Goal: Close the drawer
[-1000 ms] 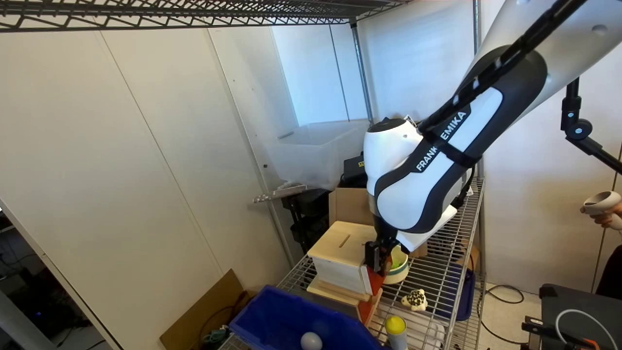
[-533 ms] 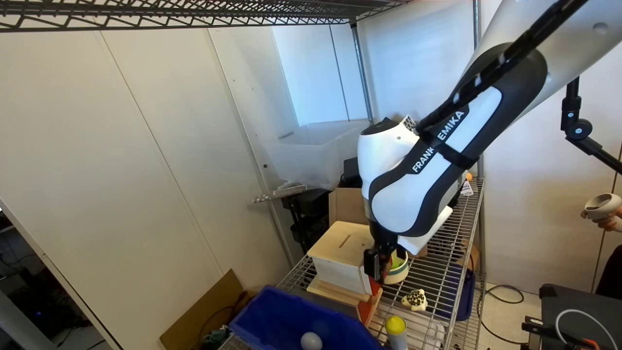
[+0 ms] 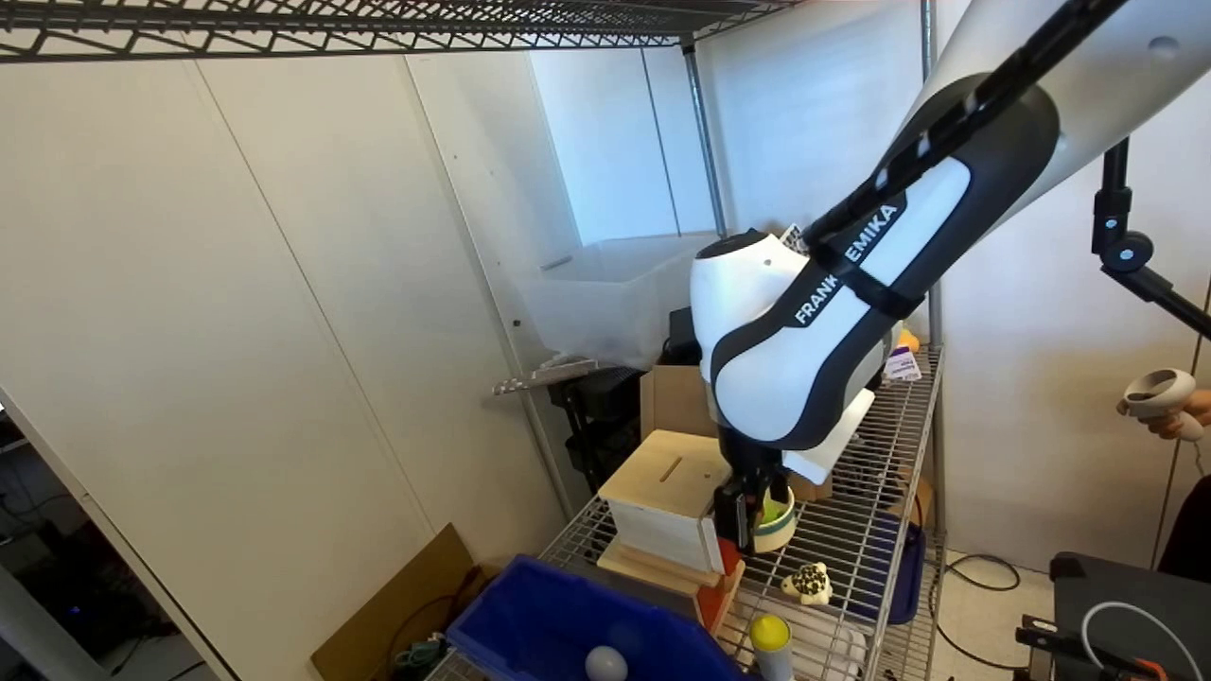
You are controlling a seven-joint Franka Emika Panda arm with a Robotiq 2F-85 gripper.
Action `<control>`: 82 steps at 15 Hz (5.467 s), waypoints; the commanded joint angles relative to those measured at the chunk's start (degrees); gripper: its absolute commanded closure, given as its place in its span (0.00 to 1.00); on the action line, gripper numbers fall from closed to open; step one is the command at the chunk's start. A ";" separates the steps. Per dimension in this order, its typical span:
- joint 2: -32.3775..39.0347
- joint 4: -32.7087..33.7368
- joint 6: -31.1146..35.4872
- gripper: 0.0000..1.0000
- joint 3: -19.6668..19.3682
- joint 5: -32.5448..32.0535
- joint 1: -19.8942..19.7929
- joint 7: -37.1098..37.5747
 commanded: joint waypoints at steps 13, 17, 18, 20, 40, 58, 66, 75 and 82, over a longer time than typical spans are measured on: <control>1.00 3.10 -0.50 0.00 -0.96 -0.97 -0.37 2.14; 1.30 3.62 -0.46 0.00 -1.69 -0.95 -0.16 5.26; 1.32 3.71 -0.54 0.00 -1.80 -0.84 -0.13 6.00; 1.35 3.77 -0.52 0.00 -1.95 -0.79 -0.07 7.18; 1.33 5.14 0.14 0.00 -3.80 -1.14 1.39 19.33; -1.20 1.84 0.59 0.00 -2.39 1.36 1.16 18.59; -3.67 -2.72 1.73 0.00 -2.26 2.30 1.12 18.50; -4.82 -4.15 3.30 0.00 -3.54 0.58 1.76 19.97; -3.39 -2.40 3.30 0.00 -4.32 -0.12 1.91 20.46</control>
